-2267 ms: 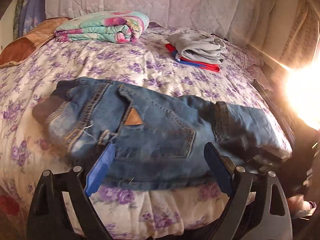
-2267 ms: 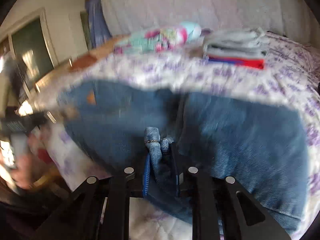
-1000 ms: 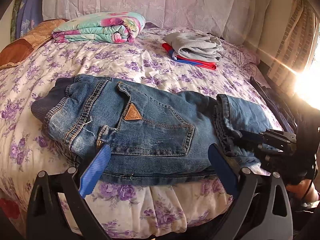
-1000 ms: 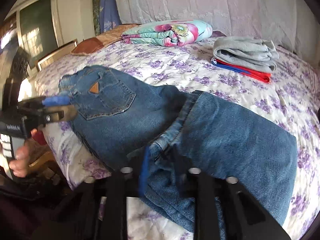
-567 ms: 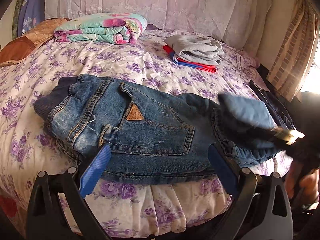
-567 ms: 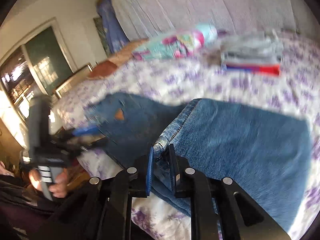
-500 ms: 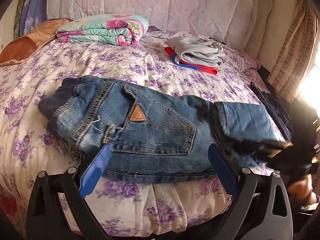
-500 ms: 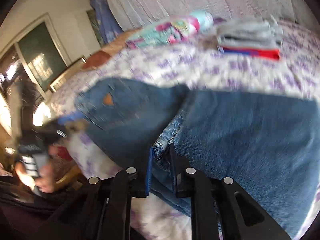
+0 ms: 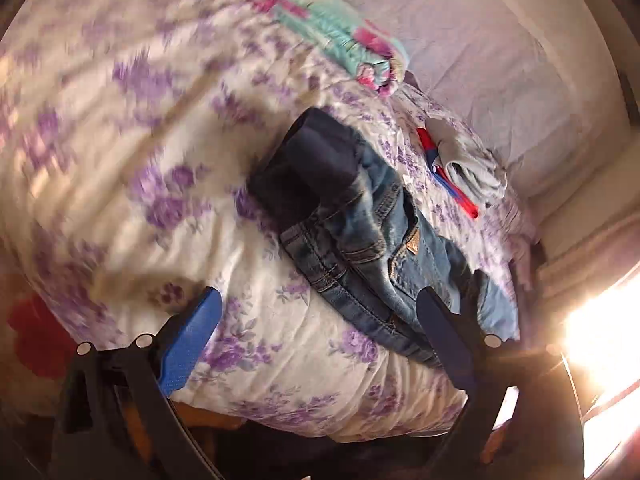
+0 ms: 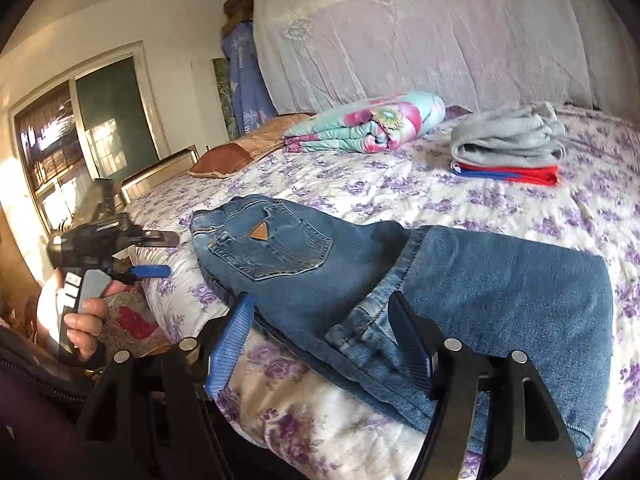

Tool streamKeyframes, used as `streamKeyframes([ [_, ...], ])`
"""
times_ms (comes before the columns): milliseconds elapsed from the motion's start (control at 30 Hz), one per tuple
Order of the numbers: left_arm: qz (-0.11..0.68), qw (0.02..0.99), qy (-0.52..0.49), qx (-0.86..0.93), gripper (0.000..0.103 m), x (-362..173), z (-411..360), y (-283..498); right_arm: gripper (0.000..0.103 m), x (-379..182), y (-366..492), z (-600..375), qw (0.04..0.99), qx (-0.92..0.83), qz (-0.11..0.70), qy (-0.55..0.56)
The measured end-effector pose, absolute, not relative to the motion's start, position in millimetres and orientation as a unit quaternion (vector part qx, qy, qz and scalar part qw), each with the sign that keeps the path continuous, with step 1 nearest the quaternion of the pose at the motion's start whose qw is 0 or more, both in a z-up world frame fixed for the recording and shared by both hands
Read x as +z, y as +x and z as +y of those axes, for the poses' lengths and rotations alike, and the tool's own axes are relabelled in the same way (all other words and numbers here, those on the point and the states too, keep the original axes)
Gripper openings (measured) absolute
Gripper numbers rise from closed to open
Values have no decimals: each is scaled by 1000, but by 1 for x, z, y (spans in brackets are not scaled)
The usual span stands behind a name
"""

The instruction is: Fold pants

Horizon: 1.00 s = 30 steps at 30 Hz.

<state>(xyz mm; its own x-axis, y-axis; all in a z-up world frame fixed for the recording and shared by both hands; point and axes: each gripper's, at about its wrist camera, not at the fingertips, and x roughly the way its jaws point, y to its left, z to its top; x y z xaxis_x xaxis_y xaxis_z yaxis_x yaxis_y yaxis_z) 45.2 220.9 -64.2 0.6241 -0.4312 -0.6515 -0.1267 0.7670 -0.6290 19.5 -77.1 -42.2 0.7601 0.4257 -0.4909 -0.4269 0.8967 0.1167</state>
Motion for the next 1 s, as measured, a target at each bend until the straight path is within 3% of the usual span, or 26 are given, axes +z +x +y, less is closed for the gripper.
streamKeyframes([
  [500, 400, 821, -397, -91, 96, -76, 197, 100, 72, -47, 6, -86, 936, 225, 270, 19],
  [533, 389, 823, -404, -86, 92, -75, 199, 101, 72, -47, 4, -86, 936, 224, 269, 18],
  [567, 383, 827, -403, -81, 71, -74, 200, 100, 72, -47, 4, -87, 937, 223, 267, 17],
  [633, 368, 848, -375, -69, 45, -66, 195, 94, 72, -45, 0, -92, 941, 215, 259, 18],
  [667, 359, 862, -351, -68, 39, -59, 190, 90, 72, -44, -2, -97, 944, 206, 255, 22],
  [867, 298, 925, -193, -131, 33, 17, 115, 65, 72, -31, -14, -147, 960, 152, 225, 68],
  [1000, 274, 941, -39, -193, 33, 65, 15, 46, 72, -6, -34, -209, 974, 77, 175, 119],
])
